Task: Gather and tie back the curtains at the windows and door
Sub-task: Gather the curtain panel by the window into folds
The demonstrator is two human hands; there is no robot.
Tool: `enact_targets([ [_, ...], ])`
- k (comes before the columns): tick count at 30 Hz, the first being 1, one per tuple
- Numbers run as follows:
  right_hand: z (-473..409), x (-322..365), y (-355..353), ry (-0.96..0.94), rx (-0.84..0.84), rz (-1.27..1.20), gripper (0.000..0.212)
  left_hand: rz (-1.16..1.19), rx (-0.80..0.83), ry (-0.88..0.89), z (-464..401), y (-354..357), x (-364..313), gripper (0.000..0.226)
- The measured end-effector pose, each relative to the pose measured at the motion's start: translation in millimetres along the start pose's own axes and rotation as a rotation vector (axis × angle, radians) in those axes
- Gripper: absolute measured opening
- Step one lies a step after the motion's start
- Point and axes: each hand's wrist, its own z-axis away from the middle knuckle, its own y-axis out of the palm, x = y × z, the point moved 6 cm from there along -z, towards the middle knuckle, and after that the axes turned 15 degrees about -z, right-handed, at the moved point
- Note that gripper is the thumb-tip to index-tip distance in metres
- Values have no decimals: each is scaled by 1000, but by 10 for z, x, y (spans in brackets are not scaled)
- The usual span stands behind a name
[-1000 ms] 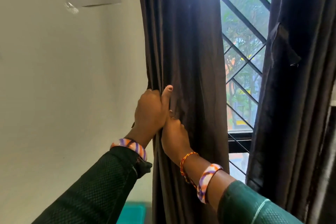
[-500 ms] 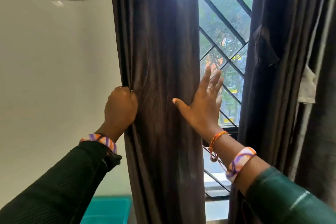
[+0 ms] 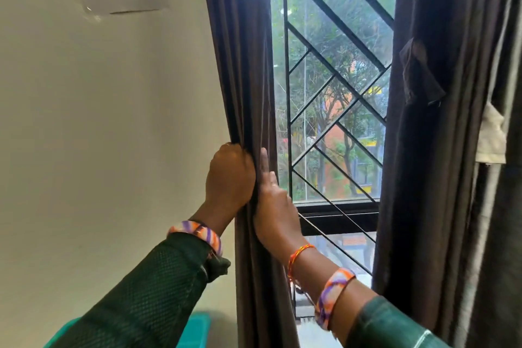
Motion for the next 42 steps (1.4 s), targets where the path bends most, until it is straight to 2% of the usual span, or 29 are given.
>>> enact_targets([
  [7, 94, -57, 172, 76, 110, 16, 76, 193, -39, -61, 3, 81, 60, 31],
  [15, 230, -126, 328, 74, 201, 114, 80, 227, 35, -11, 30, 140, 62, 49],
  [17, 274, -151, 373, 57, 237, 150, 80, 149, 12, 24, 27, 131, 63, 42],
  [21, 375, -276, 493, -68, 387, 132, 94, 87, -133, 74, 43, 4, 127, 24],
  [22, 379, -317, 512, -112, 437, 100, 96, 99, -188, 81, 56, -25, 165, 21],
  [24, 335, -410, 492, -121, 517, -5, 92, 191, -194, 48, 93, -52, 267, 13],
  [25, 285, -439, 448, -83, 524, -87, 87, 242, -160, 12, 108, -68, 305, 20],
  [27, 137, -434, 288, 3, 461, -295, 79, 342, -147, -36, 155, -92, 348, 50],
  [29, -39, -265, 51, 42, 360, -514, 69, 396, -189, -70, 185, -131, 348, 59],
  [31, -264, 52, -210, 13, 269, -689, 63, 294, -226, -13, 167, -128, 277, 33],
  [32, -385, 221, -325, -7, 235, -743, 68, 198, -216, 58, 156, -112, 194, 21],
  [35, -781, 492, -516, 24, 77, -695, 100, 57, -57, 191, 86, 1, -90, 15],
  [36, -874, 486, -548, 54, 22, -637, 98, 17, -58, 259, 78, 2, -195, 15],
  [37, -953, 444, -571, 77, -8, -573, 81, -21, -42, 308, 64, -15, -287, 17],
  [39, -972, 386, -656, 84, -17, -456, 26, -43, 111, 382, 14, 45, -334, 27],
  [40, -965, 358, -721, 79, -14, -442, 15, -53, 187, 399, -30, 81, -275, 32],
  [42, -914, 318, -839, 51, 9, -485, 31, -51, 229, 322, -154, 26, -71, 41],
])
